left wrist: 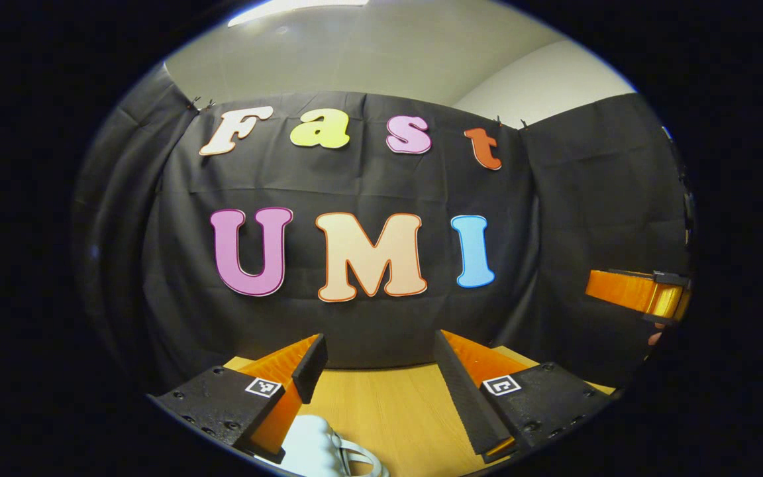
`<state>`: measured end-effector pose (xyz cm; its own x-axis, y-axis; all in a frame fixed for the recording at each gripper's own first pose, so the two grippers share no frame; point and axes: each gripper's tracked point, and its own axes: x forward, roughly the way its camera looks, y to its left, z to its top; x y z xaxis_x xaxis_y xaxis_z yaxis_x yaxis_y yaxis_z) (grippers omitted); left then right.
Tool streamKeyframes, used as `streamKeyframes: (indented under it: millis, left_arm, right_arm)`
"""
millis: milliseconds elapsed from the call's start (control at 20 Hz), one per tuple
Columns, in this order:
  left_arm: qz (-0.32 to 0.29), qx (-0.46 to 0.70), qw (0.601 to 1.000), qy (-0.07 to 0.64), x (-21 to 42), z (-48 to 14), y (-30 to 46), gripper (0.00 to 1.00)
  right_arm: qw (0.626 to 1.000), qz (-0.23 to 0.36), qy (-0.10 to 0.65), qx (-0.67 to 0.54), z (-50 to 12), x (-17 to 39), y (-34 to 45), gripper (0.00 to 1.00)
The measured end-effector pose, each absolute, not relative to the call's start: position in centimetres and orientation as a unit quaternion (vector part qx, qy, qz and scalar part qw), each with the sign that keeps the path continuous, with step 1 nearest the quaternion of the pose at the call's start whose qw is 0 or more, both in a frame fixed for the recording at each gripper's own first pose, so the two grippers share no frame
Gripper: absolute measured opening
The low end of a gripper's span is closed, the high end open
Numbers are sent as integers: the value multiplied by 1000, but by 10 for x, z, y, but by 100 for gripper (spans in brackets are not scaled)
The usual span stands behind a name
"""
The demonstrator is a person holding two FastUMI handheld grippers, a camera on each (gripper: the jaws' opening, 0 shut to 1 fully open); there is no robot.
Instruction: First open the suitcase, pack the skin care products into it, and then close the suitcase.
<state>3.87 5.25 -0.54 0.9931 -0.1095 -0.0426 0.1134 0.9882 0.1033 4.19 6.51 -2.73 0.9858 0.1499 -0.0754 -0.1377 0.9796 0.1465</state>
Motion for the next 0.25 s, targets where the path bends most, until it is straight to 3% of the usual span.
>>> streamKeyframes:
  millis: [50, 100, 250]
  left_arm:
    - [-60, 58, 996, 16, 39, -3, 52, 94]
    - [-63, 62, 996, 16, 39, -2, 52, 94]
    - [-69, 52, 996, 22, 39, -5, 56, 94]
  right_arm:
    - [995, 70, 36, 62, -24, 41, 66, 93]
    - [996, 69, 29, 54, -20, 39, 67, 97]
    - [996, 75, 11, 41, -8, 35, 79, 96]
